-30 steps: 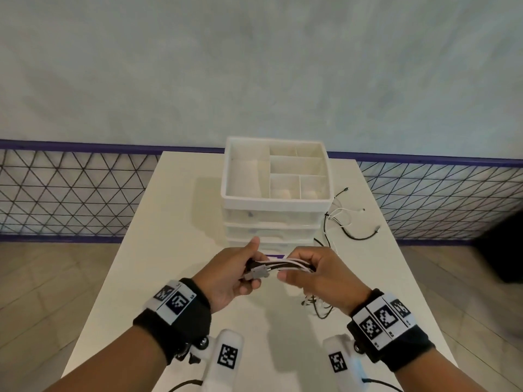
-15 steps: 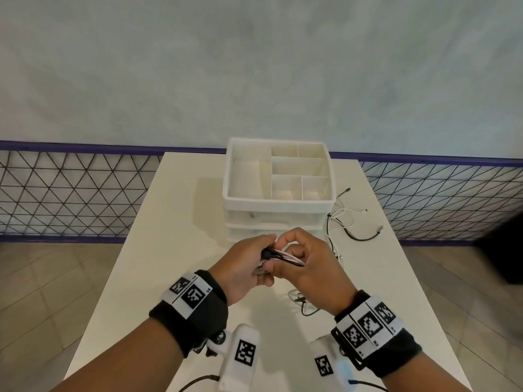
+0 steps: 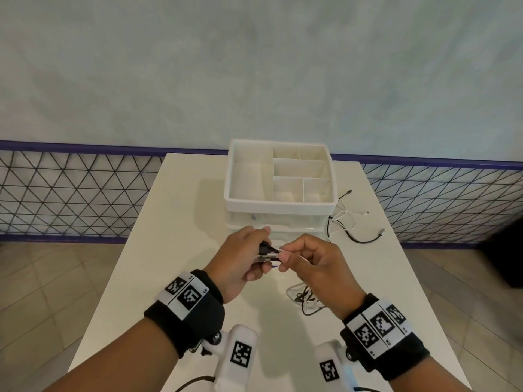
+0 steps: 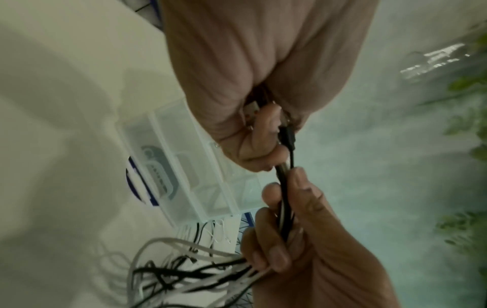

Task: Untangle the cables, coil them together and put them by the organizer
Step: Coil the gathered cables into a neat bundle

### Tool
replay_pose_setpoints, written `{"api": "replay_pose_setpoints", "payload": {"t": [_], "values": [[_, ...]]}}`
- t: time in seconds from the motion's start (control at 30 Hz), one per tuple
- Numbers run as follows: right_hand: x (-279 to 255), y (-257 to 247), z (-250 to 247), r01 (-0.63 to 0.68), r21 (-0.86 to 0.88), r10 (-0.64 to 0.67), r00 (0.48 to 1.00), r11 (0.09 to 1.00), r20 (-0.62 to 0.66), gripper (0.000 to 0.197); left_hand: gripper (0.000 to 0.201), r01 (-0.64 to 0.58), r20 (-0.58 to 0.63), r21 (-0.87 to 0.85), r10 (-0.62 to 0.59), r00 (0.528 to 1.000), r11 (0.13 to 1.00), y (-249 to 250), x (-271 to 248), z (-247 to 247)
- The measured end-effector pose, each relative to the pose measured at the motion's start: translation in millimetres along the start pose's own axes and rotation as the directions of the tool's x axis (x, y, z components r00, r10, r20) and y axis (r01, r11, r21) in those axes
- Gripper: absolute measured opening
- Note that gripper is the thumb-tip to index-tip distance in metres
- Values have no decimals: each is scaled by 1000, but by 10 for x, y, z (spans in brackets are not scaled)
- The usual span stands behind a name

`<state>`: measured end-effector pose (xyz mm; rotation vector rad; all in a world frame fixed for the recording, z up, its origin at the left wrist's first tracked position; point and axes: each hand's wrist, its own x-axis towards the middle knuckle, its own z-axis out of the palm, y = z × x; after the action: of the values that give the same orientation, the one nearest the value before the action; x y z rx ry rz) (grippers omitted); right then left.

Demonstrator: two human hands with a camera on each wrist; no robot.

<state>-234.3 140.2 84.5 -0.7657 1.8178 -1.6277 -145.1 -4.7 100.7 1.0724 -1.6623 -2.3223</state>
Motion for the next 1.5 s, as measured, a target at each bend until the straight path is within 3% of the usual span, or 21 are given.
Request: {"api": "replay_pose_setpoints", "payload": {"t": [0.1,0.37,0.53,0.73,0.87,0.93,1.03,1.27,1.4,1.5], "values": [[2,6,-1,25,30,-24,1000,999,-19,4,37,94,54,-141,-87,995,986,16,-19,9],[-22,29,46,48,86,-50,999,995,18,10,48,46,155,-43,-39,987,998,53,-47,-4],[-38,-9,49,75,128,-72,997,989,-28,16,67,50,259,89,-71,963,995,123,-114,-39],[-3,-14,121,49,64,-49,999,997,-11,17,37,9,180,165,-39,983,986,86,-63,12],[15,17,99,53,-11,-53,998,999,-42,6,48,51,159,30,-55,986,998,84,-72,-11],[16,58,140,86,-62,-90,993,994,-71,2,53,17,147,61,-26,989,998,73,-75,14],[31,106,181,85,-64,-92,989,994,-116,5,38,-78,66,147,69,995,986,24,-55,53],[87,152,128,-8,-70,0,994,997,-110,18,20,-141,-7,79,142,990,987,-26,-81,66],[74,129,140,27,-140,-32,999,990,-35,15,17,-153,-64,105,160,985,983,-20,-67,54],[77,174,164,65,-196,-84,992,979,-92,19,16,-137,-112,125,151,982,983,-43,-49,52]]}}
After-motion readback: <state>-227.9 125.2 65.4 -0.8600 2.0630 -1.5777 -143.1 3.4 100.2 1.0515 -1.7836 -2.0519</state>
